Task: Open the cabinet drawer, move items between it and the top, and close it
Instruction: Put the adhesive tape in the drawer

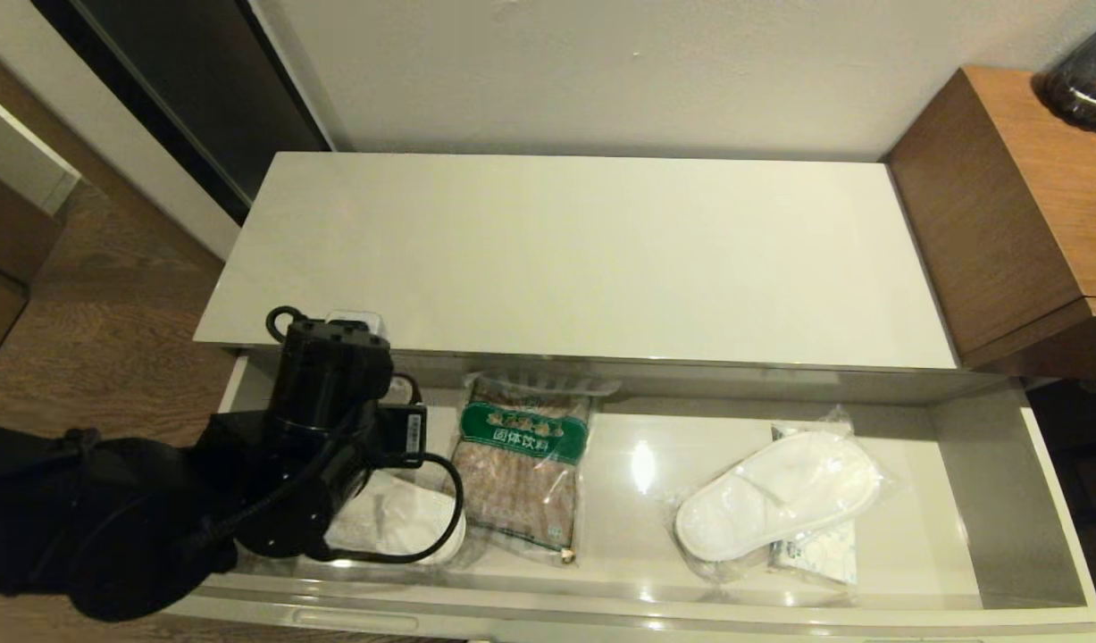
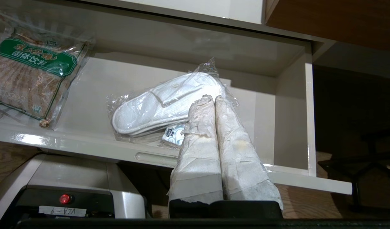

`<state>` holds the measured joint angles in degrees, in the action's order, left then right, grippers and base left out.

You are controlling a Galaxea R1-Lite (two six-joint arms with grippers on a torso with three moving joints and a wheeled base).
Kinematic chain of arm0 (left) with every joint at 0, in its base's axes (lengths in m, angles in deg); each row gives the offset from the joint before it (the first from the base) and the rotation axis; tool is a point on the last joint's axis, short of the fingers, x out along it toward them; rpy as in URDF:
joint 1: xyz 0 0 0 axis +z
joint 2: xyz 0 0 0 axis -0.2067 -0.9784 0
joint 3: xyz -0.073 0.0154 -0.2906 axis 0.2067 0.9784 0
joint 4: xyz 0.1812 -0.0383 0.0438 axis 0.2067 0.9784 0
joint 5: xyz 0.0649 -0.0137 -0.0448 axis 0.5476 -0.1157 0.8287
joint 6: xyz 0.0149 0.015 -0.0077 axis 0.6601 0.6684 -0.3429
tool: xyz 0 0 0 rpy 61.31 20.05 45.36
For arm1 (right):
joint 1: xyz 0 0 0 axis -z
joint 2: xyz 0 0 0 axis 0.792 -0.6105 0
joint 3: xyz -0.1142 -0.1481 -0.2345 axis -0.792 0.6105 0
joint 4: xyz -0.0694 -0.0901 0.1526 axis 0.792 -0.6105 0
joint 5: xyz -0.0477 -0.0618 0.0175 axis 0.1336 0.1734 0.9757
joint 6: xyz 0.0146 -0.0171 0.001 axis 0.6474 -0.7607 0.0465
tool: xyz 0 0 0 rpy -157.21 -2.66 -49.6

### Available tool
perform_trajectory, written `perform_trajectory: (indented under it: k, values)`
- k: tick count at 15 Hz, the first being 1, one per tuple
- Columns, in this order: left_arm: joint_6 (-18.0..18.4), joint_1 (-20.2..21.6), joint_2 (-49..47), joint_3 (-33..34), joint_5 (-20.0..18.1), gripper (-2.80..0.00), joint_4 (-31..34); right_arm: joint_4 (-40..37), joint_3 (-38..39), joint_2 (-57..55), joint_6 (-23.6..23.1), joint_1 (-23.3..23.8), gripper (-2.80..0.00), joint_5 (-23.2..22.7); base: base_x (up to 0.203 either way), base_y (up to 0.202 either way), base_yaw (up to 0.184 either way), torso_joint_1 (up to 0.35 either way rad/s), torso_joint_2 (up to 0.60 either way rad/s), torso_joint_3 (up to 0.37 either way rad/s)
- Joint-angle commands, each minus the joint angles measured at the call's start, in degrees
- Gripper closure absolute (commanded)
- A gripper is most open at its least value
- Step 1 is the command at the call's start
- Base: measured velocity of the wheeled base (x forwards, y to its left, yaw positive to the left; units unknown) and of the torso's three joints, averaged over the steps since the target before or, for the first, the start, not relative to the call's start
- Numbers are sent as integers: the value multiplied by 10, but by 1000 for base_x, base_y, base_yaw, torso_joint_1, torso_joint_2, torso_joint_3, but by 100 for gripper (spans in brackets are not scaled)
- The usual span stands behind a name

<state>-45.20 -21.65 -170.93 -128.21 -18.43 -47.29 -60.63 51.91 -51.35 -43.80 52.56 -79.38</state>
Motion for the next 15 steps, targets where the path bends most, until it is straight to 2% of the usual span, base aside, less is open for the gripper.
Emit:
perform_trajectory:
  k: [1,3,7,9,12,15]
  values:
    - [-41,8,2,34,-23,0,-2,0,0,-1,-1,0,0,0,0,0,0,0,0,0]
    - [-70,10,-16,48,-40,0,-2,0,0,-1,-1,0,0,1,0,0,0,0,0,0]
    - [-116,12,-99,56,-36,0,-10,0,0,-1,-1,0,0,0,0,0,0,0,0,0]
    - [-123,13,-143,57,-34,0,-40,0,0,-1,-1,0,0,0,0,0,0,0,0,0]
    - [-116,19,-189,54,-26,0,-97,0,0,-1,-1,0,0,0,0,0,0,0,0,0]
    - [-59,54,-288,7,-10,0,-188,0,0,-1,-1,0,0,0,0,0,0,0,0,0]
